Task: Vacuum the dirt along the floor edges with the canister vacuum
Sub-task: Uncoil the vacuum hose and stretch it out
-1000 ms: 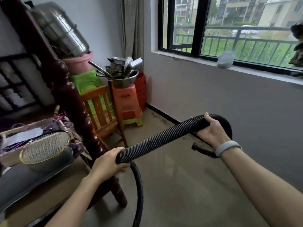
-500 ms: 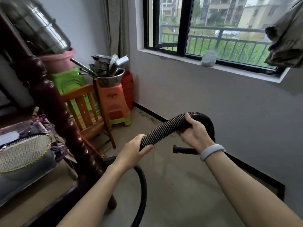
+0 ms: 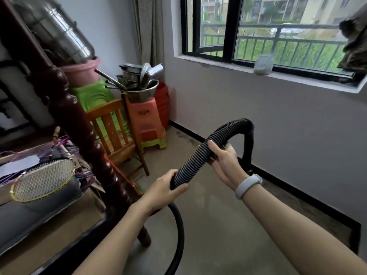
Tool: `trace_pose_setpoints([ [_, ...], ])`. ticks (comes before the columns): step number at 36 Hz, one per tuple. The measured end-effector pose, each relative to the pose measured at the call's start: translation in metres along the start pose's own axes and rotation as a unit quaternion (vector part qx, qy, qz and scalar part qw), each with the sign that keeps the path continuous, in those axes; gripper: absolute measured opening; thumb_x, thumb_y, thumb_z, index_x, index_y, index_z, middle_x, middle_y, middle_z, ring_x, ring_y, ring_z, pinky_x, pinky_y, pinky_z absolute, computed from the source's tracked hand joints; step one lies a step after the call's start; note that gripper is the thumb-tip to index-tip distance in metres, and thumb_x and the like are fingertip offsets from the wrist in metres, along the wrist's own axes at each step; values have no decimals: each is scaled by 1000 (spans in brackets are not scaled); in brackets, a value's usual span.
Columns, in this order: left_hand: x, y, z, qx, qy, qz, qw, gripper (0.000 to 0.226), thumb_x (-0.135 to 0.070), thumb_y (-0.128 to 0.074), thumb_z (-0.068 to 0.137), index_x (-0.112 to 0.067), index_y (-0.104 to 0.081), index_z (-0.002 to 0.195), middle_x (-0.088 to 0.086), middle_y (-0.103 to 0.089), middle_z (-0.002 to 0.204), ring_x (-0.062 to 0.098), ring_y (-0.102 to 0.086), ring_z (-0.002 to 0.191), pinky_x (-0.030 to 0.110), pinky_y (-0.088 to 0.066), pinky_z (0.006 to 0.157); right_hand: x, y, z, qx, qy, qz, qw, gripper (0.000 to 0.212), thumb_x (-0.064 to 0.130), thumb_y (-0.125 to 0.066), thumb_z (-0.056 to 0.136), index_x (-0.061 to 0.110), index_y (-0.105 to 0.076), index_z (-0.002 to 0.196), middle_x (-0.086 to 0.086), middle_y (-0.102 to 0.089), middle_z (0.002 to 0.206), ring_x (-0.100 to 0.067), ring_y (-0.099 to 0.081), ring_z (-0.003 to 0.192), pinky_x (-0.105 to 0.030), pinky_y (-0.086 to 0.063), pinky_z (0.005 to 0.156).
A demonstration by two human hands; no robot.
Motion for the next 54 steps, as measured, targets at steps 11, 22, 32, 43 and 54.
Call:
trace_pose_setpoints([
  [11, -7, 8, 4, -39, -28, -63, 997, 23, -29, -54, 96, -27, -44, 117, -7, -56, 101, 6, -55, 93, 19, -40, 71, 46, 14, 11, -34, -13, 95, 995, 16, 21, -54, 97, 5, -54, 98, -9, -60, 93, -27, -62, 86, -48, -49, 93],
  [22, 50, -13, -1, 41, 45, 0, 998, 34, -44, -63, 86, -30, -47, 113, -7, -59, 106, 11, -57, 99, 35, -49, 89, -6, 55, 22, -83, -93, 130, 984, 44, 26, -56, 96, 4, -46, 132, -15, -59, 114, -30, -62, 99, -43, -54, 72],
  [32, -1, -35, 8, 49, -5, -65, 997, 35, -32, -59, 93, -25, -45, 125, -6, -57, 109, 9, -55, 101, 30, -46, 89, -26, -1, -15, 78, -96, -52, 991, 49, 25, -66, 77, 11, -54, 123, -9, -65, 106, -27, -62, 100, -39, -54, 77],
  [43, 104, -71, -51, 51, 103, -18, 993, 48, -24, -61, 92, -27, -43, 136, -13, -50, 128, 9, -48, 122, 28, -38, 103, -46, 29, 36, -106, -134, 77, 982, 27, 24, -63, 93, 9, -44, 105, -6, -55, 79, -21, -60, 64, -38, -55, 67],
  [54, 242, -78, -168, -62, 357, -2, 932, 63, -27, -50, 98, -19, -18, 151, 4, -17, 157, 25, -30, 140, 39, -29, 113, -207, -17, -20, 57, -144, -296, 942, 17, -4, -59, 80, 9, -47, 79, -9, -53, 69, -24, -54, 69, -36, -47, 65],
])
Point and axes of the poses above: each hand's wrist, its own z-axis towards the middle knuckle, its own y-axis out of the back of the hand, x = y × z, the point moved 10 cm from there along z, towards the middle knuckle
